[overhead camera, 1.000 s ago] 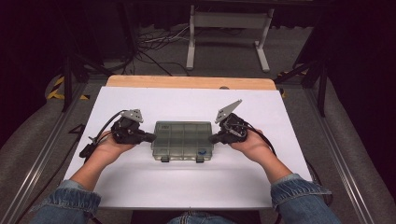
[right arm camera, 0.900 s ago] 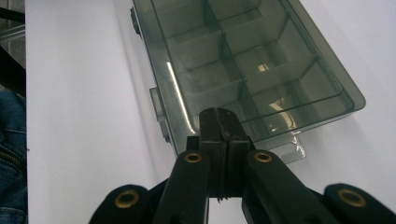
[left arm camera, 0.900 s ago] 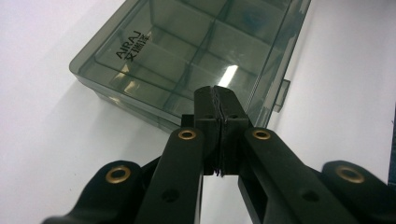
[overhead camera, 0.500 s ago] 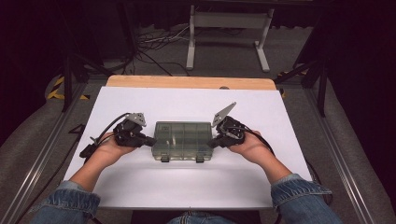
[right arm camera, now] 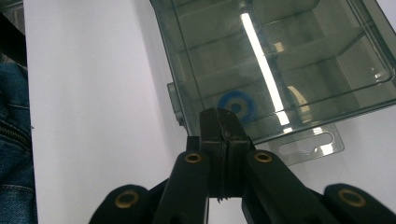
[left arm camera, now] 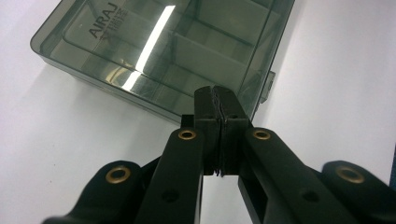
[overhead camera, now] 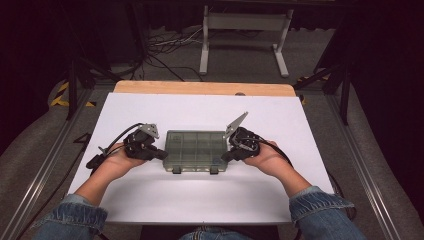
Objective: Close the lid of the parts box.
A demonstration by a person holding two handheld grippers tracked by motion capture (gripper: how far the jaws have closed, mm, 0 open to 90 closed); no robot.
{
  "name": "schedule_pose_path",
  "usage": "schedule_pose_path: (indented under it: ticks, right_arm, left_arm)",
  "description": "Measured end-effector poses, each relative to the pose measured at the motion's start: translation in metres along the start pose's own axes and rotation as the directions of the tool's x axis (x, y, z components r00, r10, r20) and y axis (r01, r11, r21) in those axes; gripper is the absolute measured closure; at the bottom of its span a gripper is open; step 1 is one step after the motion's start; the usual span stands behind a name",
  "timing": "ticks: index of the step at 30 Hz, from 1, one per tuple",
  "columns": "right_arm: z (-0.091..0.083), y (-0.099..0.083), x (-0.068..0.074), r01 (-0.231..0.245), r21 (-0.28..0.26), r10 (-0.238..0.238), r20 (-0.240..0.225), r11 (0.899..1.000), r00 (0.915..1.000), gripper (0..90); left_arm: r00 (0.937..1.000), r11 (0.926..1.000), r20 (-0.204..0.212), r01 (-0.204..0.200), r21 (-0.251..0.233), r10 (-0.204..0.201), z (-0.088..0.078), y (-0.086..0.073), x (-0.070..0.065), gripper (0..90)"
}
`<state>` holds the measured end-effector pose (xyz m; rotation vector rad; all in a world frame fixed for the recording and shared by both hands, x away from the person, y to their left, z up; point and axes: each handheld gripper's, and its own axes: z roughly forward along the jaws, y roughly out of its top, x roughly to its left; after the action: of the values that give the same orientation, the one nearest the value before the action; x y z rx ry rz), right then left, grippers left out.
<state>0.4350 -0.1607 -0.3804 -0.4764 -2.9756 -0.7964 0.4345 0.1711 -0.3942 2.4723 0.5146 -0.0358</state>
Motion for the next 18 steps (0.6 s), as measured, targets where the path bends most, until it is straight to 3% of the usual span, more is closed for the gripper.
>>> schedule_pose_path:
  ticks: [9, 18]
  right_arm:
    - [0.0005, 0.0001, 0.0014, 0.001, 0.003, -0.001, 0.000, 1.000, 1.0000, 90.0]
    - [0.0022, 0.0016, 0.0069, 0.019, 0.014, -0.020, 0.037, 1.000, 0.9991, 90.0]
  left_arm:
    - [0.9999, 0.9999, -0.008, -0.010, 0.006, 0.010, 0.0009, 0.0008, -0.0024, 88.9]
    - [0.9996, 1.0000, -0.026, -0.009, 0.003, 0.009, 0.0019, 0.0002, -0.0054, 89.1]
